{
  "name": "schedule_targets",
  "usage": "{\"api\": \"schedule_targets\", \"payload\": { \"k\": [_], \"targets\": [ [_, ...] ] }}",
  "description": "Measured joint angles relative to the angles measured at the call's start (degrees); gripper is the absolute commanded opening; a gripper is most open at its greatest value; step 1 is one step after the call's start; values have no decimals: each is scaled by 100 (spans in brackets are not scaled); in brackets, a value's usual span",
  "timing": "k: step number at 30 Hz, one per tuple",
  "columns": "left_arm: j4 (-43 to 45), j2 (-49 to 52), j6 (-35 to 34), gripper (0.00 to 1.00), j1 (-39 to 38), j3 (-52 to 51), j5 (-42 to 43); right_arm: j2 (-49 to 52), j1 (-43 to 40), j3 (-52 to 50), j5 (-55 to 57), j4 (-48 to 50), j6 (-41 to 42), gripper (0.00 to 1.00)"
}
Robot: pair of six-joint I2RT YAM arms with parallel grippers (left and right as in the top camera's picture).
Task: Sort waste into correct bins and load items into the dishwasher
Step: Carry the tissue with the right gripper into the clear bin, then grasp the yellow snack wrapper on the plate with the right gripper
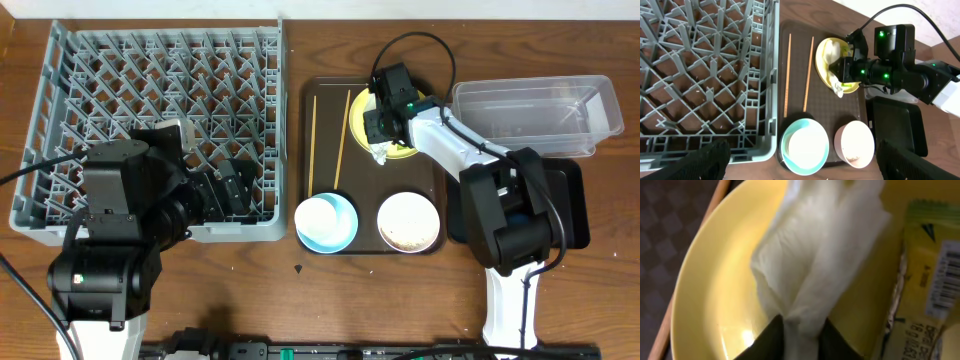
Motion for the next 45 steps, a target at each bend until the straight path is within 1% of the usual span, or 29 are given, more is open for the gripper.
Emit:
{"api": "schedule_targets", "payload": {
  "k": [1,4,7,11,14,15,16,17,18,19,20,21,23,24,26,27,30,32,34,37,38,40,42,43,45],
  "targets": [
    [-2,0,0,94,0,0,0,0,0,7,11,-44,-20,1],
    [0,0,0,94,0,0,0,-81,-2,4,-13,-251,28,1],
    [-2,0,0,94,0,0,0,-354,-28,-28,-127,-562,136,1],
    [0,0,0,94,0,0,0,-1421,-293,-52,-240,-879,581,1],
    [0,0,0,94,0,0,0,-2179,-933,-2,-133,-1130,1213,1],
    [0,0,0,94,0,0,0,-2319,-1283,31,2,-1239,1563,1],
    [0,0,0,94,0,0,0,-2345,-1460,37,66,-1272,1692,1],
    [0,0,0,94,0,0,0,-2310,-1814,37,197,-1353,2031,3],
    [0,0,0,93,0,0,0,-2238,-2020,35,278,-1388,2214,15],
    [0,0,0,94,0,0,0,-2131,-2214,35,350,-1388,2400,34],
    [0,0,0,94,0,0,0,-1969,-2415,35,393,-1353,2553,41],
    [0,0,0,94,0,0,0,-1808,-2553,26,422,-1290,2656,45],
    [0,0,0,94,0,0,0,-1580,-2697,15,374,-1200,2656,48],
    [0,0,0,94,0,0,0,-1521,-2752,-15,247,-1117,2553,52],
    [0,0,2,94,0,0,0,-1547,-2774,-33,-79,-1012,2225,63],
    [-2,0,0,94,0,0,0,-1617,-2778,-33,-310,-938,2000,64],
    [0,0,0,94,0,0,0,-2011,-2710,-35,-988,-896,1379,63],
    [0,0,0,94,0,0,0,-2374,-2518,-35,-1366,-929,916,62],
    [0,0,0,94,0,0,2,-2752,-2009,-13,-1565,-1088,459,60],
    [0,0,0,94,0,0,0,-2846,-1134,13,-1329,-1298,155,58],
    [0,0,0,94,0,0,0,-2691,-686,11,-1034,-1333,61,57],
    [0,0,0,94,0,0,0,-2273,-267,9,-358,-1266,63,56],
    [-2,0,0,94,0,0,0,-1843,-109,4,144,-1093,63,56],
    [0,0,0,94,0,0,0,-1355,-39,-7,529,-881,63,56],
    [-2,0,0,94,0,0,0,-1029,-39,-46,710,-678,63,57]
  ]
}}
